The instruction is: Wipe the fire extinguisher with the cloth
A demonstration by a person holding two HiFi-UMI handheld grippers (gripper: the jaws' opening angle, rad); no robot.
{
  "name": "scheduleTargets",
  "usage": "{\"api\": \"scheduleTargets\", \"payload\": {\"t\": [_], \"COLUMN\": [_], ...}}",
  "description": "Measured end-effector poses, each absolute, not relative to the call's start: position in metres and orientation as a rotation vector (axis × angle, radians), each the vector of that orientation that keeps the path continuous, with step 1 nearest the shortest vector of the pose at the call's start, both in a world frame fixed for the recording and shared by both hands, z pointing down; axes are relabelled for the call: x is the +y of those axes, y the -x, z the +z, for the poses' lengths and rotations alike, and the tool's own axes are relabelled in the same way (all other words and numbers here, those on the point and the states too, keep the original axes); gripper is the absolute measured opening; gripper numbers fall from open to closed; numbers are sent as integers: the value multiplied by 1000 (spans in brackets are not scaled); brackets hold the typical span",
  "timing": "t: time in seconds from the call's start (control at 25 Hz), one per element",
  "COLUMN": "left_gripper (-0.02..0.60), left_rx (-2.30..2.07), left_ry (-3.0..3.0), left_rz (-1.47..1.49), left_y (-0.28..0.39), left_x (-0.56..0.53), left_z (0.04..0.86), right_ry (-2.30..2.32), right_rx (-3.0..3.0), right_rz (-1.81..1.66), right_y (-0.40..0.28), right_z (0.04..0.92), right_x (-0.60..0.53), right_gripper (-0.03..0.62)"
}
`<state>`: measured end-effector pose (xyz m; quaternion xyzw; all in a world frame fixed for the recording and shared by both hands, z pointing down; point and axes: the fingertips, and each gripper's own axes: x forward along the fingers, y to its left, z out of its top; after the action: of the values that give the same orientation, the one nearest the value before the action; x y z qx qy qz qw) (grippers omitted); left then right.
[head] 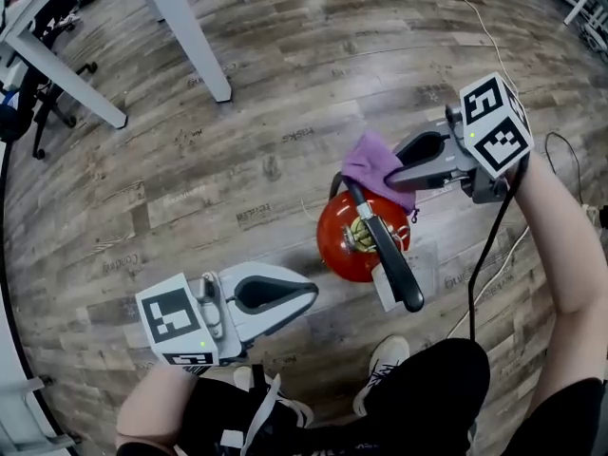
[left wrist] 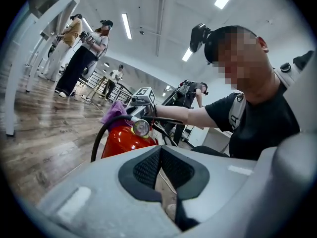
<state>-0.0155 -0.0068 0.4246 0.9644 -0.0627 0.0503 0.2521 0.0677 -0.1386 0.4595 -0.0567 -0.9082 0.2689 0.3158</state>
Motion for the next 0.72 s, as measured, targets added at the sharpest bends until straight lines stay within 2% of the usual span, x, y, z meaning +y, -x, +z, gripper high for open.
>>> {"api": "scheduleTargets", "payload": {"t": [0.28, 0.72], "left_gripper": [0, 0], "left_rx": [-197, -324], "left_ry": [-2538, -2396], "left_rz": [165, 217], "left_y": [28, 64], "left_x": [-7, -7], "left_z": [452, 487], "right_ry": [231, -57], "right_rx": [-2273, -2110], "right_rz": [900, 1134], "right_y": [-58, -56], "right_z": [542, 775], "right_x": [-137, -137], "right_gripper": [71, 69]}}
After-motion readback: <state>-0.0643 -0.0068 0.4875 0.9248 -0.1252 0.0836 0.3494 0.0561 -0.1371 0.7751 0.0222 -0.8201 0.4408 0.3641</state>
